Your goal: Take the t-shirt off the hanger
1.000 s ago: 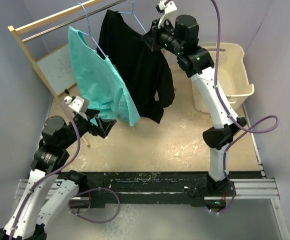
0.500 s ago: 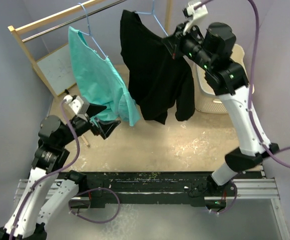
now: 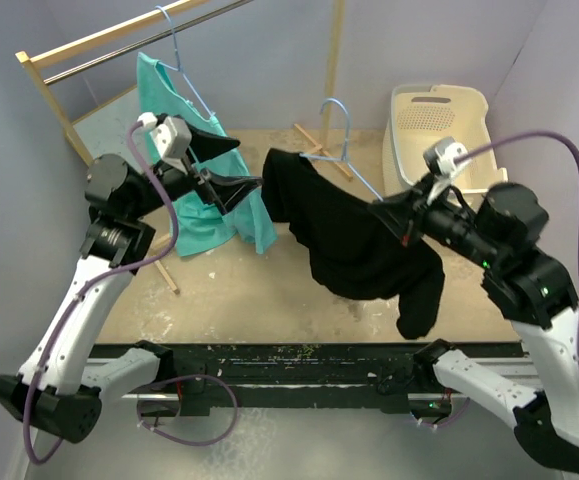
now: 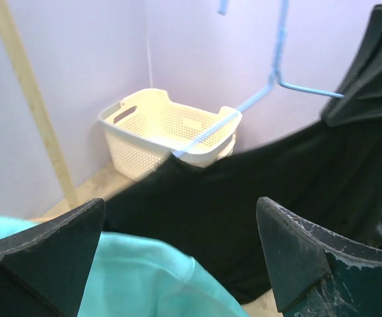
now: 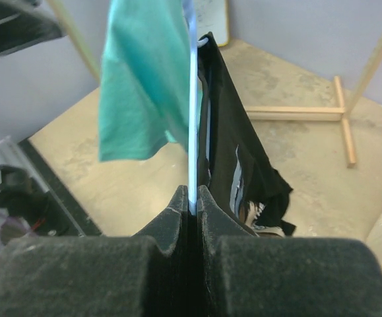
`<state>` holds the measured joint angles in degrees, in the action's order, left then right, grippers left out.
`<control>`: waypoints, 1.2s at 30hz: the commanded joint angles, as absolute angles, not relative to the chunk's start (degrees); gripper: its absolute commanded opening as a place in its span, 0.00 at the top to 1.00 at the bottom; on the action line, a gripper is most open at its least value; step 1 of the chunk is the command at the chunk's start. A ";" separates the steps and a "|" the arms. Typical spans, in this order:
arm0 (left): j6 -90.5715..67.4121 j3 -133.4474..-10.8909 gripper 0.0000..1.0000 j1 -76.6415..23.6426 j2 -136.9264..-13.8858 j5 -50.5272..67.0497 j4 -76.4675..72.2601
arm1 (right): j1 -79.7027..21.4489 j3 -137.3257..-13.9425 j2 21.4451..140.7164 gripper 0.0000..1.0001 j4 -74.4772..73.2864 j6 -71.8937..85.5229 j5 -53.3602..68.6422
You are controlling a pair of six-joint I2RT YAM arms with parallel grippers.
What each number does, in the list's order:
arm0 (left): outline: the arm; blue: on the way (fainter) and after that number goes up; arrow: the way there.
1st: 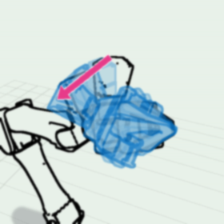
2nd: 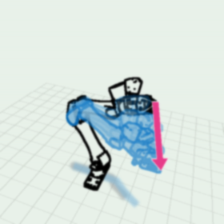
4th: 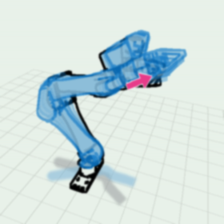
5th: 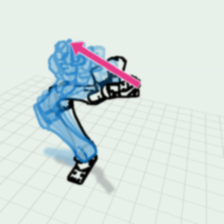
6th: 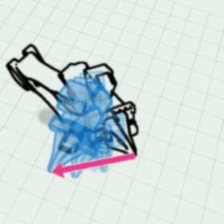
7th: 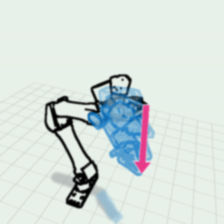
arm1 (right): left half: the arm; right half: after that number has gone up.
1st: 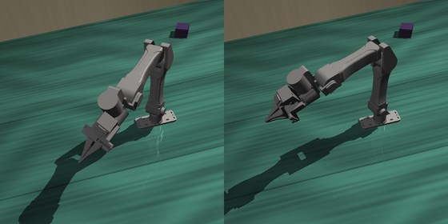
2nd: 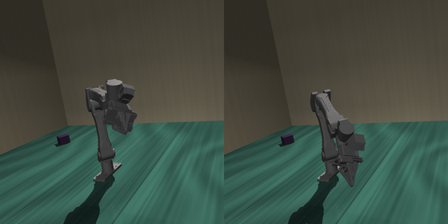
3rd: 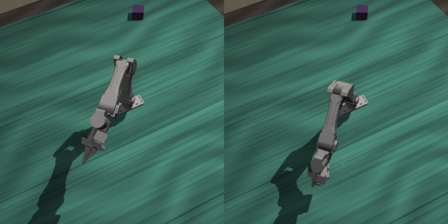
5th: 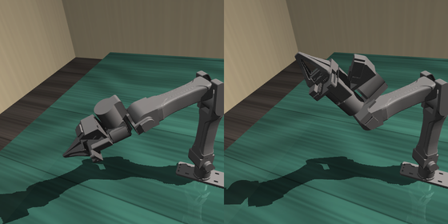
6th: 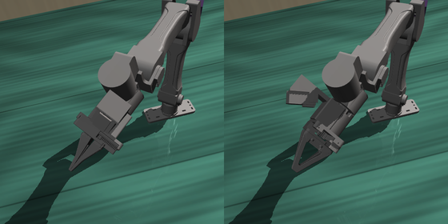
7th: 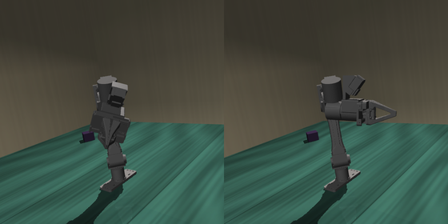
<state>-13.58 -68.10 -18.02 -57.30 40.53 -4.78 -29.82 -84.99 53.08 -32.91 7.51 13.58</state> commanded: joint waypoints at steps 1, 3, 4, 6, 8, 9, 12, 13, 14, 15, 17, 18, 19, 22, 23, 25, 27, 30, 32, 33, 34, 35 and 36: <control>-19.87 -72.49 0.02 -17.80 -63.53 50.88 -17.42 | -29.66 -80.92 46.50 1.00 -30.65 11.65 21.14; -23.60 -73.65 0.02 -18.05 -66.31 54.80 -22.05 | -29.70 -78.77 44.51 1.00 -30.34 12.68 22.68; -25.19 -74.04 0.03 -18.29 -67.53 56.39 -24.37 | -29.71 -78.34 43.86 1.00 -30.25 13.03 23.03; -26.55 -75.24 0.03 -19.54 -69.46 58.84 -26.71 | -29.65 -77.15 43.01 1.00 -30.11 13.49 23.98; -25.32 -76.93 0.03 -21.34 -70.96 60.32 -25.75 | -29.70 -76.57 42.54 1.00 -29.62 13.81 24.65; -24.64 -77.75 0.03 -22.39 -71.61 60.98 -25.08 | -29.71 -76.37 42.48 1.00 -29.28 13.94 24.83; -23.06 -80.31 0.02 -25.08 -73.84 64.07 -23.21 | -29.71 -76.12 42.99 1.00 -29.02 13.94 24.78; -22.72 -81.02 0.03 -25.84 -74.64 64.98 -22.59 | -29.71 -76.11 43.26 1.00 -29.05 13.78 24.81; -22.33 -81.68 0.03 -26.20 -75.06 65.67 -21.73 | -29.71 -76.16 43.56 1.00 -28.91 13.75 24.97; -21.69 -82.06 0.03 -26.53 -75.32 66.03 -20.77 | -29.71 -76.20 43.71 1.00 -28.73 13.69 25.35; -20.05 -82.50 0.03 -26.99 -75.50 66.07 -18.93 | -29.71 -76.46 44.05 1.00 -28.45 13.63 26.08; -18.97 -82.69 0.04 -27.17 -75.61 65.81 -17.84 | -29.71 -76.78 44.16 1.00 -28.39 13.62 26.21; -18.05 -83.17 0.05 -27.42 -75.71 65.66 -16.15 | -29.70 -77.11 44.22 1.00 -28.39 13.56 26.27; -16.15 -84.56 0.10 -28.45 -76.83 65.93 -12.96 | -29.71 -78.36 44.50 1.00 -28.30 13.44 26.21; -15.67 -85.15 0.12 -28.88 -77.40 66.14 -12.05 | -29.71 -78.78 44.61 1.00 -28.32 13.35 26.07; -14.38 -86.45 0.15 -29.67 -78.67 65.75 -9.59 | -29.69 -79.52 44.87 1.00 -28.23 13.30 25.93; -13.30 -87.80 0.15 -30.44 -80.17 64.90 -7.29 | -29.71 -80.42 45.14 1.00 -28.16 13.22 25.97; -11.71 -89.98 0.17 -31.73 -82.61 64.60 -3.84 | -29.66 -81.66 45.41 1.00 -28.33 13.21 25.48; -10.17 -91.14 0.21 -32.81 -83.73 64.10 -1.87 | -29.71 -82.73 45.66 1.00 -28.84 13.02 24.83; -9.43 -91.55 0.25 -33.25 -84.16 63.70 -1.09 | -29.71 -83.25 45.82 1.00 -29.14 12.77 24.49; -8.91 -91.87 0.31 -33.51 -84.46 63.19 -0.65 | -29.71 -83.64 45.93 1.00 -29.45 12.63 24.28; -8.66 -92.12 0.40 -33.65 -84.81 62.82 -0.36 | -29.71 -84.01 46.16 1.00 -29.75 12.43 23.97; -8.48 -92.31 0.51 -33.66 -84.97 62.50 -0.21 | -29.71 -84.32 46.33 1.00 -29.93 12.28 23.65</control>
<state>-12.27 -88.82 -32.84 -84.75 63.70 -2.37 -29.82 -80.42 45.91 -33.67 12.84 24.56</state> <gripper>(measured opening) 0.631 0.034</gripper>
